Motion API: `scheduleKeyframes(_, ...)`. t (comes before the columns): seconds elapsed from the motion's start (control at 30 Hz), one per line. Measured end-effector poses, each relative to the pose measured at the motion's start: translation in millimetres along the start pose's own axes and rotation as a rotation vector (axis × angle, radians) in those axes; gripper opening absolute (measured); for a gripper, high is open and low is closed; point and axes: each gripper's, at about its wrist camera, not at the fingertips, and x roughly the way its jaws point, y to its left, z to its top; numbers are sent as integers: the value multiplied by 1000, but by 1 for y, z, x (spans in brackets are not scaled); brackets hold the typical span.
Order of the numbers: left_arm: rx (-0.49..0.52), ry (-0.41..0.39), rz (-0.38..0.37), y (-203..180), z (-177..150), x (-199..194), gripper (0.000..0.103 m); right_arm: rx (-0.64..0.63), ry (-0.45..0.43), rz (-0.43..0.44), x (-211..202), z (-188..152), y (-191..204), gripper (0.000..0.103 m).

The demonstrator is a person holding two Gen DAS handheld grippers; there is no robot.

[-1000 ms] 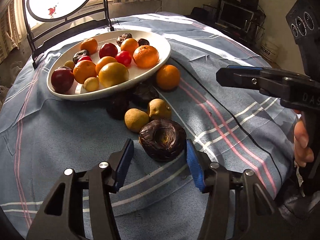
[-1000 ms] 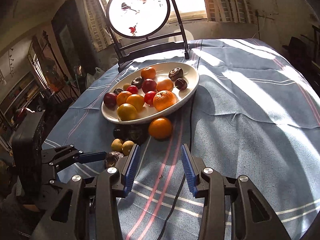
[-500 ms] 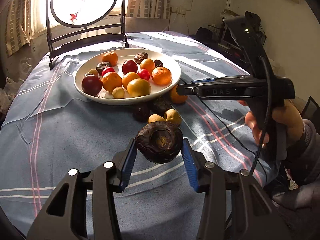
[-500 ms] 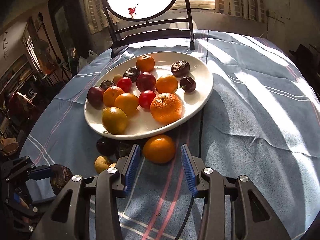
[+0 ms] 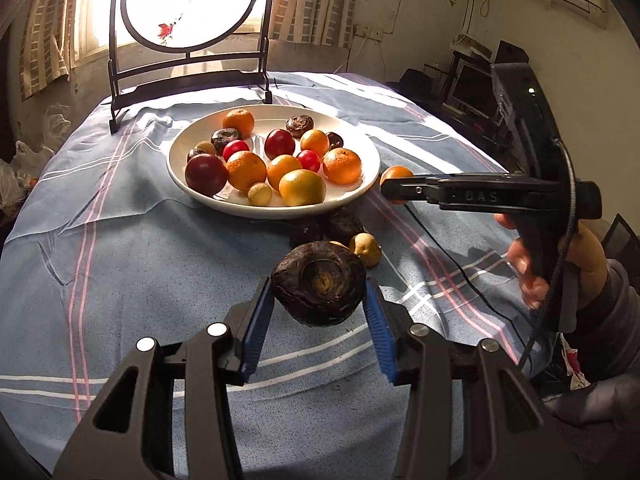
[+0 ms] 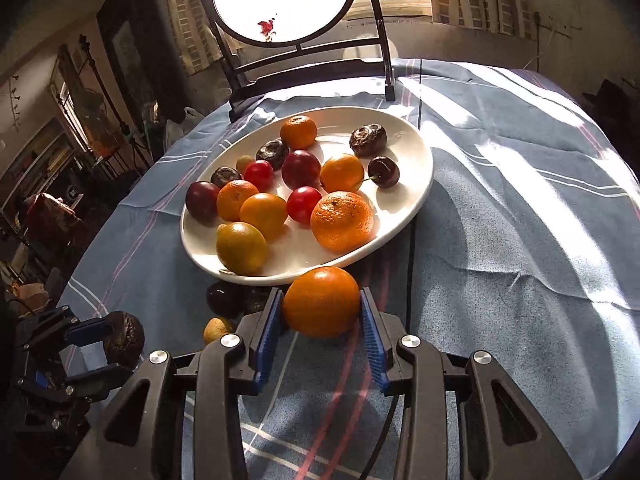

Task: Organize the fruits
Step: 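Lower both fruits into the white plate and open both tools, then grasp a small yellow fruit with the left tool while the right tool grasps a brown kiwi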

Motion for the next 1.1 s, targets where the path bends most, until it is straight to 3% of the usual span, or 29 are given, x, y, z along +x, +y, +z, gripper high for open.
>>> scheduleKeyframes(0.17,6,-33,4,8,34,5,45,5,-66,9,-14,29,-2,39)
scheduleKeyframes(0.33,-15,-42,-3,22,86,30,45,26,-80,15,6,69,-4,39)
scheduleKeyframes(0.57,-63,8,80,47,125,86,48,46,-73,-22,44,105,-3,40)
scheduleKeyframes(0.73,-89,-42,87,51,117,69,66,24,-115,-8,25,98,4,45)
scheduleKeyframes(0.9,-25,-37,73,34,85,41,67,12,-98,2,3,69,7,46)
scheduleKeyframes(1.1,45,33,57,14,28,23,68,-67,29,36,1,0,28,45)
